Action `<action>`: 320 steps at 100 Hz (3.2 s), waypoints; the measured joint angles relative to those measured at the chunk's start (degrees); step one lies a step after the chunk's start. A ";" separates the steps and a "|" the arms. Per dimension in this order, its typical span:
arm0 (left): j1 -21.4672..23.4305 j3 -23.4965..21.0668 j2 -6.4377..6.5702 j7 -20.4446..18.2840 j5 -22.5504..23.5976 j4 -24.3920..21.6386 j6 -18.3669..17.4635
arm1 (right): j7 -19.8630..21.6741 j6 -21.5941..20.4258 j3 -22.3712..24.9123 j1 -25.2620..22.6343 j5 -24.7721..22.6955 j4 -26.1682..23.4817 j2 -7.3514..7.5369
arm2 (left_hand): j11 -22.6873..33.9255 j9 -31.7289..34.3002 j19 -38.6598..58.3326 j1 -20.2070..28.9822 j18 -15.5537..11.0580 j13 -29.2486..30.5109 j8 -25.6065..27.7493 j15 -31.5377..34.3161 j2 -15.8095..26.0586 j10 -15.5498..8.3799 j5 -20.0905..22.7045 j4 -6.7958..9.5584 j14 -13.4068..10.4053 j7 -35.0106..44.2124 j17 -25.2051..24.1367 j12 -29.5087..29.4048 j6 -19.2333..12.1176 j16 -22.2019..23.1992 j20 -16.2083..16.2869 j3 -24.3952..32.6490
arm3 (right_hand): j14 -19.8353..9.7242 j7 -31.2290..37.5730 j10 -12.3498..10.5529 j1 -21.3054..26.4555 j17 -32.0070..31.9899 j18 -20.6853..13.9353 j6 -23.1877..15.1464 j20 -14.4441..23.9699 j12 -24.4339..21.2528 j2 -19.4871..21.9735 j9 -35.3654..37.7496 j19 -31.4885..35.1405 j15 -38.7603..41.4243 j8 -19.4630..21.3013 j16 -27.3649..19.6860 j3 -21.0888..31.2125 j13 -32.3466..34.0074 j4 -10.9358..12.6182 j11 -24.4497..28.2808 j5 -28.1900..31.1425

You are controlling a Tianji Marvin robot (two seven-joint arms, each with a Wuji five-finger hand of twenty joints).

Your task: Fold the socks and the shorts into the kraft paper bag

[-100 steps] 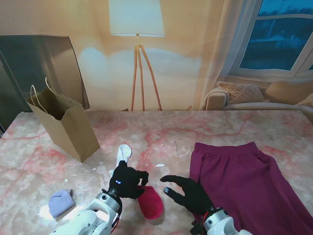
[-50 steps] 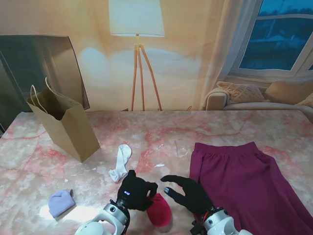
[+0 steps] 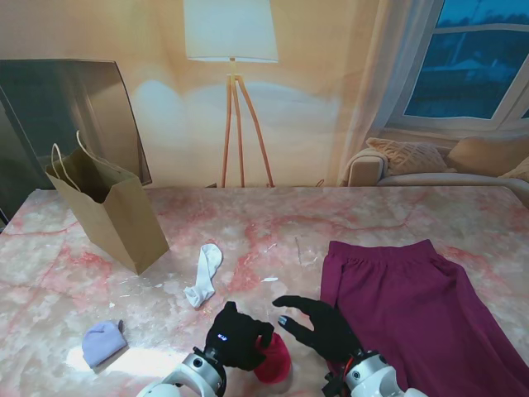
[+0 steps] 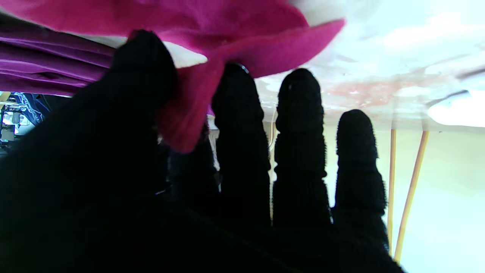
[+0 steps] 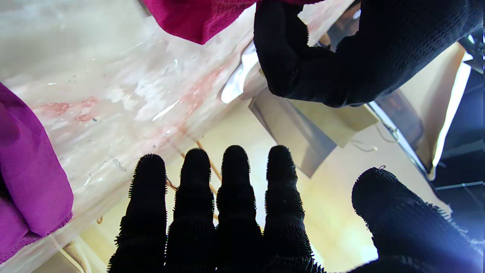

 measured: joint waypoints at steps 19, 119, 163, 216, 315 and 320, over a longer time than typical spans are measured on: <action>0.30 -0.22 -0.02 -1.08 -1.56 -0.38 -0.64 | -0.01 0.12 0.03 0.00 0.00 -0.01 0.00 | -0.99 0.06 1.08 0.00 -1.01 0.75 -2.25 -0.43 0.27 0.00 0.02 0.00 0.00 0.00 1.32 -4.72 1.26 -1.94 0.00 -0.12 | 0.01 0.00 0.00 0.00 0.00 0.00 0.00 0.00 0.00 0.00 0.00 0.00 0.00 0.00 0.00 0.00 0.00 0.00 0.00 0.00; 1.78 -1.58 -0.75 -9.74 -13.25 -1.57 -6.00 | -0.12 0.16 0.23 -0.09 0.14 0.12 -0.01 | -9.27 0.60 0.51 -3.92 -2.73 1.22 -5.45 -5.59 13.20 2.70 -0.30 2.07 0.71 -9.13 -0.38 -22.35 11.18 -8.69 -0.56 -2.54 | 0.02 0.00 -0.01 0.00 0.00 0.00 0.00 0.02 0.00 0.00 0.00 0.00 0.00 0.00 0.00 0.00 0.00 0.00 0.00 0.00; 5.01 -7.09 0.31 -16.63 -15.29 -5.86 -10.37 | -0.15 0.29 0.30 -0.08 0.21 0.27 -0.02 | -19.36 -12.73 -7.21 -11.69 0.10 -11.59 -7.76 -14.50 37.42 9.58 -1.86 9.71 6.35 -32.48 -10.18 -25.98 17.09 -10.63 -0.56 -33.56 | 0.11 0.00 -0.01 0.01 0.00 0.00 -0.01 0.02 0.00 0.00 0.00 0.00 0.00 0.00 0.00 0.00 0.00 0.00 0.00 0.00; 9.99 -13.48 0.73 -16.01 -11.68 -13.11 -10.78 | -0.49 0.16 0.49 -0.07 0.15 0.43 -0.04 | -19.65 -16.13 -10.91 -7.95 0.91 -16.46 -7.08 -15.50 47.42 9.70 -3.05 10.71 7.27 -35.32 -12.40 -25.51 15.98 -9.44 0.63 -42.43 | 0.13 0.00 -0.01 0.01 0.00 0.00 -0.01 0.03 0.00 0.00 0.00 0.00 0.00 0.00 0.00 0.00 0.00 0.00 0.00 0.00; -6.58 -0.22 1.21 -14.96 -5.29 3.03 -7.94 | 0.16 0.19 0.15 0.36 0.56 0.86 -0.02 | -21.10 -40.61 -27.12 -8.28 -2.03 -37.80 -12.42 -31.43 16.59 8.45 -19.12 8.59 3.79 -48.86 -19.80 -17.33 21.07 -15.62 -1.44 -4.34 | 0.44 0.00 -0.01 0.01 0.00 0.14 -0.01 0.21 0.01 0.00 0.00 0.00 0.00 0.00 0.00 0.00 0.00 0.00 0.00 0.00; -7.01 0.89 1.37 -13.94 -4.25 3.83 -7.80 | 0.20 0.19 0.07 0.43 0.59 0.89 -0.02 | -20.22 -41.60 -26.98 -8.28 -2.06 -37.74 -9.75 -31.11 16.49 8.39 -18.97 8.59 3.79 -46.00 -19.51 -14.82 20.30 -14.92 -1.44 -3.72 | 0.44 0.00 -0.01 0.01 0.00 0.62 -0.01 0.21 0.01 0.00 0.00 0.00 0.00 0.00 0.00 0.00 0.00 0.00 0.00 0.00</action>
